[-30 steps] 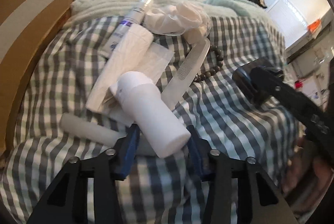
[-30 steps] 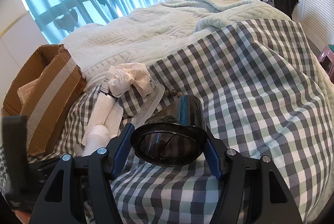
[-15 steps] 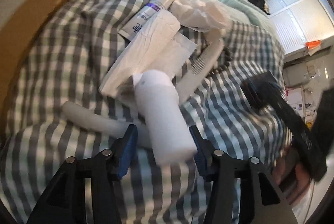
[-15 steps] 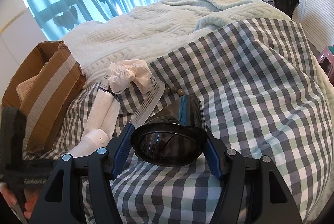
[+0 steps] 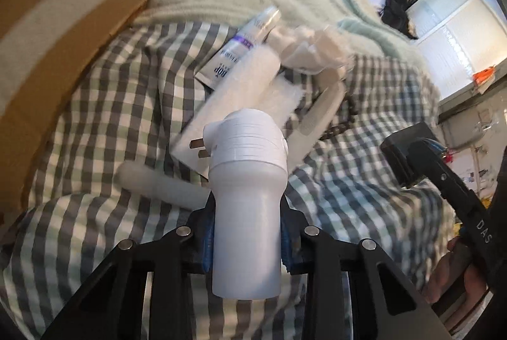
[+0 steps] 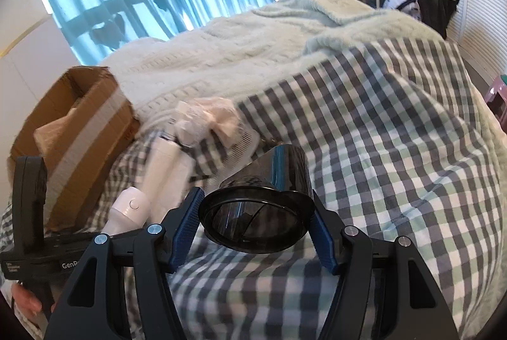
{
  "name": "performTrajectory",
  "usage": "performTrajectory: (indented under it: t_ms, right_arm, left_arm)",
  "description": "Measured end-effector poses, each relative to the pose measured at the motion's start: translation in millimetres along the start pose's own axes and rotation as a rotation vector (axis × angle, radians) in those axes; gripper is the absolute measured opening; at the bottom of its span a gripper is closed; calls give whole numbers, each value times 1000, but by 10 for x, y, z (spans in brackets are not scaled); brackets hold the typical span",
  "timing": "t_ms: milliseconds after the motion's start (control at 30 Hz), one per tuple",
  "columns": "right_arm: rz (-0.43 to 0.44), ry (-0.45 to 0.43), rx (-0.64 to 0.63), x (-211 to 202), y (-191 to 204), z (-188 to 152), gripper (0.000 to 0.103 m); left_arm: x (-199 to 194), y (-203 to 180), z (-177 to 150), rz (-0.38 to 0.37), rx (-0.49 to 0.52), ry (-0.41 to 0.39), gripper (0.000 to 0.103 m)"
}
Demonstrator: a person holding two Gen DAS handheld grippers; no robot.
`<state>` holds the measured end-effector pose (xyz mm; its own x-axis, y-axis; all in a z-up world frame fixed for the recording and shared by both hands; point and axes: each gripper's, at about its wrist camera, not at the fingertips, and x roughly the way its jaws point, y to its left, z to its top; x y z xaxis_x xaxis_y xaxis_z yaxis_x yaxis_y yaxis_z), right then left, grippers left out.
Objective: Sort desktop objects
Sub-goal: 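Grasp the white cylindrical bottle with the left gripper while the right gripper holds the black cup, then carry the white bottle and black cup into the box and open both grippers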
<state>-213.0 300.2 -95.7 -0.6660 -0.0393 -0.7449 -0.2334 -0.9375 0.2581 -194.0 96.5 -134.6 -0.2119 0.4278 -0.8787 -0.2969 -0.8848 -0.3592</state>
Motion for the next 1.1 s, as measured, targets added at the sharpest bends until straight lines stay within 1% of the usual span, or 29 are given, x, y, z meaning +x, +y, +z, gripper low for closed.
performTrajectory:
  t_ms: [167,267,333,367,467,533,567,600,667,733,767,800,833,933,1000,1033,1067,1100]
  right_arm:
    - [42,-30,-40,-272,247,-13,63]
    - [67,-48,-71,-427,443,11,63]
    - [89,-64,-95,-543,600,53,63]
    - [102,-67,-105,-584,674,82,63]
    - [155,-87,-145,-716,955,224,63]
    - [194,-91,-172,-750,1179,340,63]
    - [215,-91,-181,-747,1293,405,63]
    - [231,-90,-189,-731,1399,453,63]
    - [270,-76,-212,-641,1684,571,63]
    - [303,-58,-244,-505,1989,661,63]
    - [317,-51,-251,-440,2111,685,63]
    - [333,-40,-258,-361,2235,716,63]
    - [357,-20,-267,-237,2390,755,63]
    - [379,6,-275,52,2707,830,63]
    - [386,7,-254,227,2821,879,63]
    - [396,8,-243,280,2845,898,68]
    - [404,9,-236,329,2856,915,79]
    - [398,0,-228,358,2854,930,83]
  left_arm:
    - [-293,-51,-98,-25,14,-60,32]
    - [-570,-92,-105,-38,43,-117,32]
    - [-775,-125,-97,-43,59,-169,32]
    - [-922,-146,-72,-43,69,-207,32]
    - [-1296,-86,10,-32,68,-282,32]
    - [-1540,-30,103,-9,51,-346,32]
    - [-1654,12,153,16,53,-371,32]
    - [-1778,78,214,63,50,-405,32]
    - [-1959,274,329,146,22,-445,32]
    - [-2069,506,439,198,-17,-466,32]
    - [-2108,657,503,258,-45,-482,32]
    - [-2105,748,548,300,-59,-488,32]
    - [-2089,840,587,323,-65,-483,32]
    - [-2016,1063,649,324,-90,-470,32]
    - [-1913,1218,685,334,-115,-460,32]
    - [-1884,1268,683,339,-115,-456,32]
    - [-1824,1317,693,350,-112,-448,32]
    - [-1798,1356,680,356,-110,-443,35]
